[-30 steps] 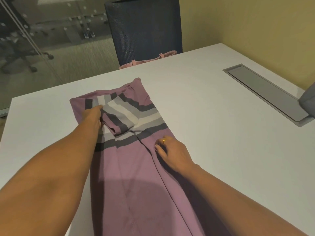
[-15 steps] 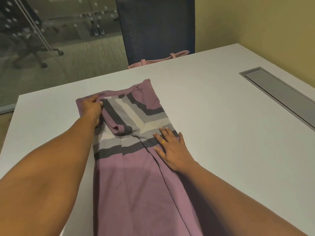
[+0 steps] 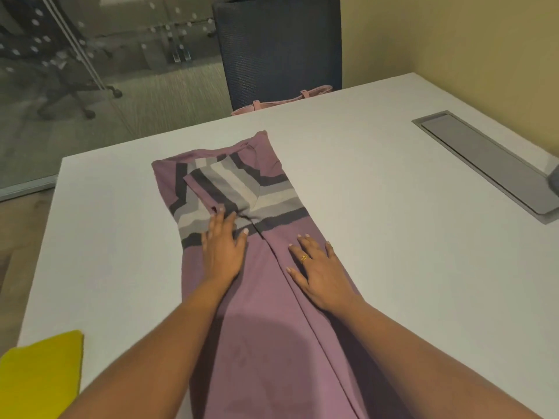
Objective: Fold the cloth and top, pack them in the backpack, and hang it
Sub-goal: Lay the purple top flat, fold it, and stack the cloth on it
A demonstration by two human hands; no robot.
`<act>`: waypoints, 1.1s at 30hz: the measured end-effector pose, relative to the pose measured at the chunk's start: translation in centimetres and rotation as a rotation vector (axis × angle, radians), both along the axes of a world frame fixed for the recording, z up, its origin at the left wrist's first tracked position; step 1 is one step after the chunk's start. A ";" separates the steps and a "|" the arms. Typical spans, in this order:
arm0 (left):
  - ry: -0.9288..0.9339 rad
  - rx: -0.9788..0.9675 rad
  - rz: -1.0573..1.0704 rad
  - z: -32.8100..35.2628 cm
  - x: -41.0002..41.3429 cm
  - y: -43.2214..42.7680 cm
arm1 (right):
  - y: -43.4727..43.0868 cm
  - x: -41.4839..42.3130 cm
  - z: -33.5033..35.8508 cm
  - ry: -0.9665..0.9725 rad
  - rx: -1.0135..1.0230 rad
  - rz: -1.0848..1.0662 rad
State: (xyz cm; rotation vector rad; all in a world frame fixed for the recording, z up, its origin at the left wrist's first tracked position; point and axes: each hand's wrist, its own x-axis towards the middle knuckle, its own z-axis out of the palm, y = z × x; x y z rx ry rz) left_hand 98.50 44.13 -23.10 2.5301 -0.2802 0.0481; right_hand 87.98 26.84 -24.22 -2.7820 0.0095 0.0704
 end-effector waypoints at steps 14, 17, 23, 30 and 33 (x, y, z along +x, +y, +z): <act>0.163 0.276 0.020 -2.0 -17.0 2.8 | 0.1 -12.1 1.5 -0.090 -0.154 0.046; 0.164 0.277 -0.017 -2.2 -18.6 3.0 | 1.0 -13.3 1.9 -0.022 0.040 0.029; 0.169 0.207 -0.075 -2.4 -22.0 4.2 | 0.1 -14.4 2.2 0.049 0.215 -0.005; 0.173 0.209 -0.086 -2.2 -26.0 5.0 | -1.0 -20.7 2.2 0.057 0.081 0.126; 0.180 0.225 -0.097 -2.1 -27.6 5.2 | -0.8 -22.6 1.6 0.046 0.079 0.068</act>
